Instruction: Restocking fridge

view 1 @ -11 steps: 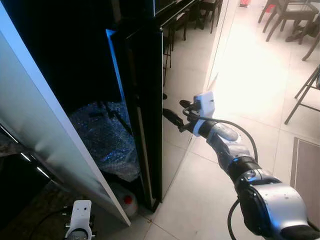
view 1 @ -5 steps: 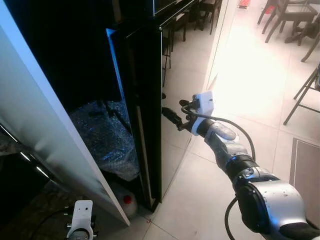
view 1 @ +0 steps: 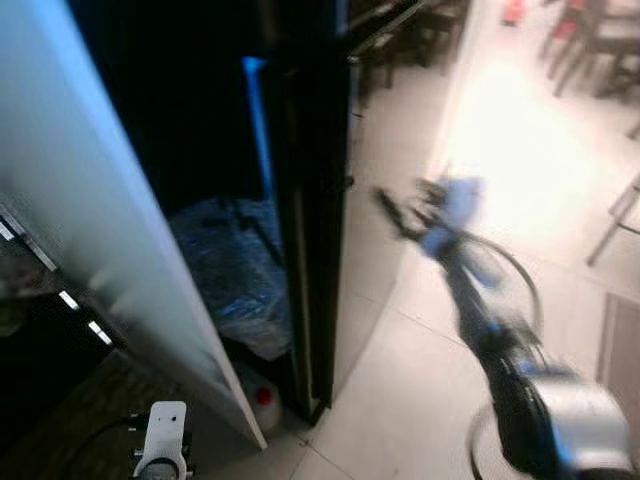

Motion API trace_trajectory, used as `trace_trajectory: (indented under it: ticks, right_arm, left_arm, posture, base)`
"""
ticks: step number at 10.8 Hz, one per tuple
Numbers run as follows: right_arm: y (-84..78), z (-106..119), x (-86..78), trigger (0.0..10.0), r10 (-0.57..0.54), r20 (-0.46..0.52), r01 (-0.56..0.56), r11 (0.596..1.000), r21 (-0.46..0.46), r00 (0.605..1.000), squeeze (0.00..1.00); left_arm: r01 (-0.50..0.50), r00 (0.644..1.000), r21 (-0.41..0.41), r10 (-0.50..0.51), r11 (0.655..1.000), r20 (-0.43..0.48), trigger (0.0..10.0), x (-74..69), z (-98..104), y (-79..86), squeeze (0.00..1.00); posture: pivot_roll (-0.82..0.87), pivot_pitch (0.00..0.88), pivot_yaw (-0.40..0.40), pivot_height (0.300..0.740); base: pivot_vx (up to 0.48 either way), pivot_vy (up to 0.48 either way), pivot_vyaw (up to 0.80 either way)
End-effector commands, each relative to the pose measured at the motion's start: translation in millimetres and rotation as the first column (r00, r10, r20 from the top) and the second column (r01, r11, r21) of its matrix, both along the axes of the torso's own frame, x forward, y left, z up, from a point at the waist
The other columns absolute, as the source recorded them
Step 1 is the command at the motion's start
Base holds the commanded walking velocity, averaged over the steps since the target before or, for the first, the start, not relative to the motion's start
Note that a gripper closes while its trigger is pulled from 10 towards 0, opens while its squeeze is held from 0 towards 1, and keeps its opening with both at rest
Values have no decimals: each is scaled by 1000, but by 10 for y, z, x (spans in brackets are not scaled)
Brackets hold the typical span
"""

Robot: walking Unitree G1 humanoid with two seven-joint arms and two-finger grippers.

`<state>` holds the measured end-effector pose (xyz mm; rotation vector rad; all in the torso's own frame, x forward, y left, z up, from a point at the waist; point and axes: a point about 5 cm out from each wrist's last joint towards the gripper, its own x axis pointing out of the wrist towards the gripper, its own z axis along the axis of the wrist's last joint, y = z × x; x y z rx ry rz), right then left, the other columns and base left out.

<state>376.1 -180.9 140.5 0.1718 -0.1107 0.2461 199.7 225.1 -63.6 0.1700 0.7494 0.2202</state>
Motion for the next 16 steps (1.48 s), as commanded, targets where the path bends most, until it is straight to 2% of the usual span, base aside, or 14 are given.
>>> trace_trajectory:
  ticks: [1,2,3,4,5,6,7,8,9,10,11,12,13,16]
  right_arm:
    - [-182,-47,-56,10000,-120,3,120,992,26,993,0]
    - [-357,-174,-160,10000,-225,-22,225,974,17,974,0]
    - [-465,-360,-281,10000,-267,-76,267,964,-6,961,0]
    - [-573,-777,-532,10000,-302,-233,295,953,-65,924,0]
    - [-591,-880,-605,10000,-312,-271,300,950,-86,910,0]
    - [-591,-1382,-972,10000,-330,-492,284,944,-167,806,0]
    - [-566,-1576,-1148,10000,-327,-580,265,945,-192,746,0]
    - [-524,-1787,-1371,10000,-324,-673,242,946,-216,665,0]
    - [-444,-2066,-1740,10000,-316,-783,169,949,-267,535,0]
    - [-420,-2170,-1913,10000,-327,-818,142,945,-296,473,0]
    - [-386,-2248,-2050,10000,-345,-844,195,938,-288,411,0]
    - [-326,-2256,-2047,10000,-330,-847,229,940,-253,418,0]
    - [-215,-2266,-2032,10000,-289,-851,200,954,-222,439,0]
    - [-172,-2284,-2050,10000,-293,-859,210,952,-222,420,0]
  left_arm:
    - [-16,999,8,17,1000,-34,10000,-82,-42,37,0]
    - [-13,999,4,13,1000,-32,10000,-102,-49,37,0]
    - [-13,999,6,13,1000,-39,10000,-128,-60,44,0]
    - [-39,998,-4,38,999,-52,10000,-170,-80,63,0]
    - [-46,997,-5,46,999,-56,10000,-182,-86,69,0]
    - [-87,992,-32,84,996,-92,10000,-233,-118,88,0]
    - [-87,991,-42,82,995,-101,10000,-239,-126,83,0]
    - [-71,992,-55,65,996,-109,10000,-237,-133,60,0]
    - [-50,992,-71,42,996,-119,10000,-232,-141,27,0]
    - [-51,990,-71,41,996,-132,10000,-247,-151,31,0]
    - [-59,989,-84,47,995,-138,10000,-261,-158,34,0]
    - [-58,990,-87,46,995,-132,10000,-243,-151,26,0]
    - [-48,990,-92,35,995,-139,10000,-241,-153,24,0]
    - [-29,989,-106,14,994,-147,10000,-227,-156,-8,0]
  posture:
    - [-98,0,36,740]
    - [-97,0,35,740]
    - [-97,0,35,740]
    - [-101,0,37,740]
    - [-103,0,39,740]
    - [-106,0,39,740]
    - [-114,0,45,740]
    - [-116,0,46,740]
    - [-106,0,49,740]
    - [-104,0,50,740]
    - [-82,0,52,740]
    - [-82,0,53,740]
    - [-95,0,61,740]
    - [-92,0,64,740]
  base:
    - [0,0,0]
    - [0,0,0]
    - [0,0,0]
    - [0,0,0]
    - [0,0,0]
    - [0,0,0]
    - [0,0,0]
    - [0,0,0]
    - [0,0,0]
    - [0,0,0]
    - [0,0,0]
    - [0,0,0]
    - [0,0,0]
    - [0,0,0]
